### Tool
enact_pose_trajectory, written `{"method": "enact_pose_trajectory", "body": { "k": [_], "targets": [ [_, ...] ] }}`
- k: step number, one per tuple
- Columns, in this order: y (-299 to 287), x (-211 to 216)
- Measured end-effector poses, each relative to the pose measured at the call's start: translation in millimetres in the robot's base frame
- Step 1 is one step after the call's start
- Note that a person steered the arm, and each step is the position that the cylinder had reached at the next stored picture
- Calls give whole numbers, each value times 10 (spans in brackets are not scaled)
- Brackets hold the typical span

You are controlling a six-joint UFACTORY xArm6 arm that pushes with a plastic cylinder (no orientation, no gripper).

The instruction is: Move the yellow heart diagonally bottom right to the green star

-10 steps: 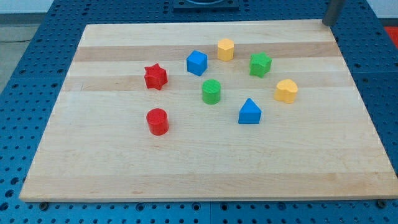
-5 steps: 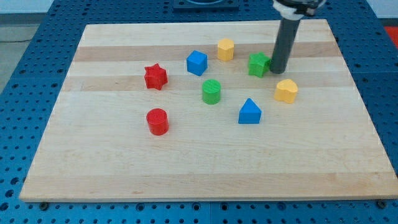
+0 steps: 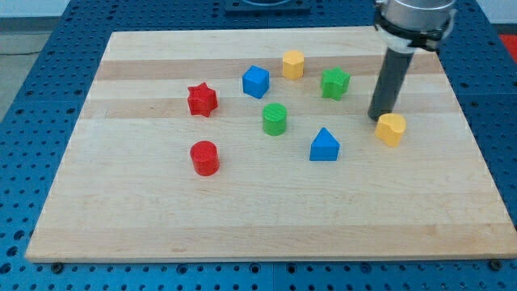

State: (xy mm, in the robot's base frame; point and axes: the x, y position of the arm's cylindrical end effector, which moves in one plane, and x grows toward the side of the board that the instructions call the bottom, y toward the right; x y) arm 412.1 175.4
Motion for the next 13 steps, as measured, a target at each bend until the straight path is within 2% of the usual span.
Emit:
{"method": "enact_pose_trajectory", "body": {
  "k": [2,5,7,9,11,13],
  "targets": [
    [18,346],
    [271,572],
    [380,971],
    [572,1015],
    [256,1182],
    [-61,990]
  ]
}}
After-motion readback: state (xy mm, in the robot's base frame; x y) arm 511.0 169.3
